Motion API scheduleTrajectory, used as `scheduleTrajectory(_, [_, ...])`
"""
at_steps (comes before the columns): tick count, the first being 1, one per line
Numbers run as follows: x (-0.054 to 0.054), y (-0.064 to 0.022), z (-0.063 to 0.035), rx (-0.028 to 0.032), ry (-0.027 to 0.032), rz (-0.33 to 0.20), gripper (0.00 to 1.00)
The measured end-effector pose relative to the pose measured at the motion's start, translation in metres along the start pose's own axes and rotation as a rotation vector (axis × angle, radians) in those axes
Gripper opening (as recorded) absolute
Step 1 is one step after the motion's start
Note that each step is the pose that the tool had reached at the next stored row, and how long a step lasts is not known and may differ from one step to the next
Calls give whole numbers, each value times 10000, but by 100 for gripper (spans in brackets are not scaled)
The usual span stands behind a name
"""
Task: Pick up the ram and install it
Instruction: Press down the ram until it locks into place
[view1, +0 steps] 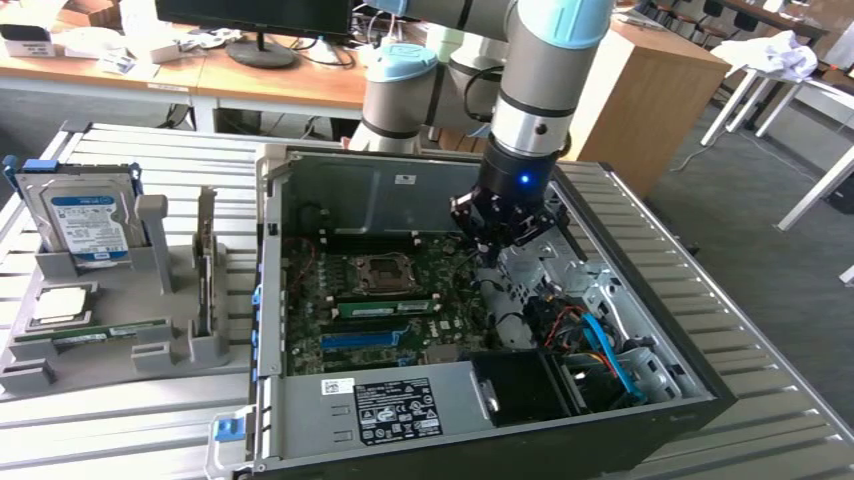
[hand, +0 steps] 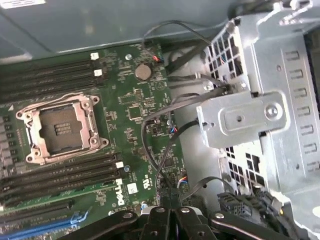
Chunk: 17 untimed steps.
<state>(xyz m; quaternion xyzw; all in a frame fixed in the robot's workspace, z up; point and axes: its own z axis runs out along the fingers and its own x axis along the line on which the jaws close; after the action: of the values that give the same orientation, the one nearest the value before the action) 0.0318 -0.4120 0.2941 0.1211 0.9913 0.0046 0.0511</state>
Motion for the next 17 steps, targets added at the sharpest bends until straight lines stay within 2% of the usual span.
scheduleTrajectory(17, [0, 0, 3, 281, -63, 2240, 10])
